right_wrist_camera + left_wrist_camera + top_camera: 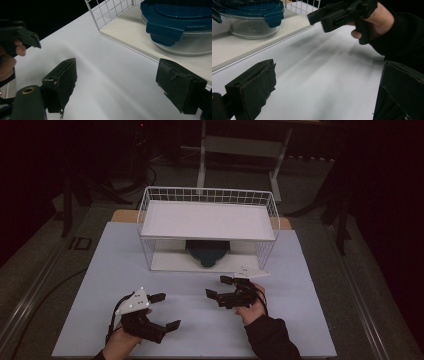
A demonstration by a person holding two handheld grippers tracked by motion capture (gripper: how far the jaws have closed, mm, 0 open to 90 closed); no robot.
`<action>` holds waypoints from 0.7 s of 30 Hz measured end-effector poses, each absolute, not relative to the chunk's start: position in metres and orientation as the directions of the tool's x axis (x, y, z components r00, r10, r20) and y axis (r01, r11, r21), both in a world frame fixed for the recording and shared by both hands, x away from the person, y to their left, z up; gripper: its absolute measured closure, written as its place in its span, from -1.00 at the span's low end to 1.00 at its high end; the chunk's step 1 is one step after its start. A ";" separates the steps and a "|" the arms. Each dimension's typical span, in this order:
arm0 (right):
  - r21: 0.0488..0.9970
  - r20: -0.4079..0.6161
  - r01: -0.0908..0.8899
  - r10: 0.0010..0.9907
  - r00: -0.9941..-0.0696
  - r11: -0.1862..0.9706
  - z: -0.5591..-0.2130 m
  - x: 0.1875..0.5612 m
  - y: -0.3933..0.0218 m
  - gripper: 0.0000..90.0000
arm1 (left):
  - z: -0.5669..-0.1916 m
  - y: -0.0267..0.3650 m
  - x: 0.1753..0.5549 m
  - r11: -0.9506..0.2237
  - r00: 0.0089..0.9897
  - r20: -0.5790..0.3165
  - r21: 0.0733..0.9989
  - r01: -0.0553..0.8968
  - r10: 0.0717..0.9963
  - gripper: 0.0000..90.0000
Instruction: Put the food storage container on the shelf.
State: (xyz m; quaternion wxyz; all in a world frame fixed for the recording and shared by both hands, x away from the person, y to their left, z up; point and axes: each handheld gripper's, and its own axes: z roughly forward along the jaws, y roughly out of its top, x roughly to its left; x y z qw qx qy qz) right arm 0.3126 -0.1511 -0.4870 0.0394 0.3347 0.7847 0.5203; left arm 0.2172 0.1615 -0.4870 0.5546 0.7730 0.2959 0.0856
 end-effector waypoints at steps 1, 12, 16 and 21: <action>0.849 0.274 0.474 0.571 -0.774 0.235 -0.487 0.309 -0.154 -0.63 | -0.487 0.162 0.217 -0.212 0.809 -0.196 0.907 0.364 0.554 -1.00; 0.864 0.218 0.434 0.587 -0.780 0.255 -0.486 0.279 -0.177 -0.63 | -0.486 0.163 0.212 -0.211 0.810 -0.194 0.908 0.361 0.553 -1.00; 0.867 0.206 0.424 0.589 -0.782 0.260 -0.484 0.265 -0.188 -0.63 | -0.486 0.166 0.210 -0.204 0.809 -0.197 0.910 0.361 0.554 -1.00; 0.870 0.201 0.419 0.592 -0.781 0.258 -0.485 0.257 -0.198 -0.63 | -0.486 0.168 0.208 -0.197 0.807 -0.202 0.910 0.364 0.554 -1.00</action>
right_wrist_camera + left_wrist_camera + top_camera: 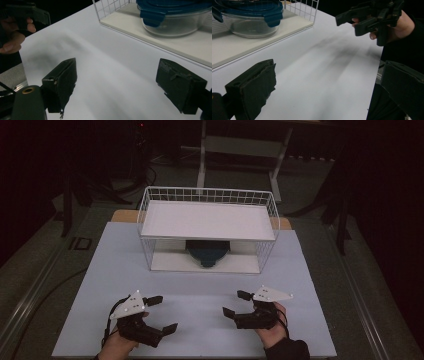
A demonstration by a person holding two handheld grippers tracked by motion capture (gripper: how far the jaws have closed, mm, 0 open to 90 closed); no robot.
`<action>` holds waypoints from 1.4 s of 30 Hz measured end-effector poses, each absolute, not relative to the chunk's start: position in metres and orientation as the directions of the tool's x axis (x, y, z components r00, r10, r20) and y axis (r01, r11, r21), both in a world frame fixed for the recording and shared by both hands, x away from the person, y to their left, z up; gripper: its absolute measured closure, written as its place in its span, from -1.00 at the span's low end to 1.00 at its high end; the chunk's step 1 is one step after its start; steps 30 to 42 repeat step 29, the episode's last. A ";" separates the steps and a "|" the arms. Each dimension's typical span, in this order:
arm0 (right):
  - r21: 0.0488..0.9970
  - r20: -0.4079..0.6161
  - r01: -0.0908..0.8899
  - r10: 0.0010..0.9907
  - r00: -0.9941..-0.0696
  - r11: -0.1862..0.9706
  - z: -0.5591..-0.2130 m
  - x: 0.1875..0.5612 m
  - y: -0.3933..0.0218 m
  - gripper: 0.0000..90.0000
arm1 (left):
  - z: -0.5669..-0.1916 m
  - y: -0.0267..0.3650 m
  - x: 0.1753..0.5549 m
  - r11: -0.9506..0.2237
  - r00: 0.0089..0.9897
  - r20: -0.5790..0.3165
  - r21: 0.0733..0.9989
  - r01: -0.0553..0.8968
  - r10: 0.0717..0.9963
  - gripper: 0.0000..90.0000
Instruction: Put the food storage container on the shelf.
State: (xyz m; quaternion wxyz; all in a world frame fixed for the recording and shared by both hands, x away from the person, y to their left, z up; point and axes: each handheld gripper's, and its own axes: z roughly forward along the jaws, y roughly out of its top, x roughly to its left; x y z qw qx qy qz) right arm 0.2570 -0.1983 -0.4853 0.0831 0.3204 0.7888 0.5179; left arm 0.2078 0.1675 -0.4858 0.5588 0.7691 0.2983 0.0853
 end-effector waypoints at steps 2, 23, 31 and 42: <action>0.867 0.204 0.424 0.591 -0.781 0.262 -0.487 0.254 -0.203 -0.63 | -0.486 0.168 0.207 -0.198 0.807 -0.204 0.909 0.366 0.554 -1.00; 0.833 0.190 0.445 0.586 -0.788 0.328 -0.510 0.246 -0.228 -0.61 | -0.491 0.165 0.207 -0.212 0.818 -0.203 0.907 0.365 0.538 -1.00; 0.830 0.196 0.450 0.585 -0.787 0.328 -0.511 0.247 -0.228 -0.61 | -0.492 0.165 0.207 -0.207 0.817 -0.206 0.907 0.366 0.538 -1.00; 0.830 0.196 0.450 0.585 -0.787 0.328 -0.511 0.247 -0.228 -0.61 | -0.492 0.165 0.207 -0.207 0.817 -0.206 0.907 0.366 0.538 -1.00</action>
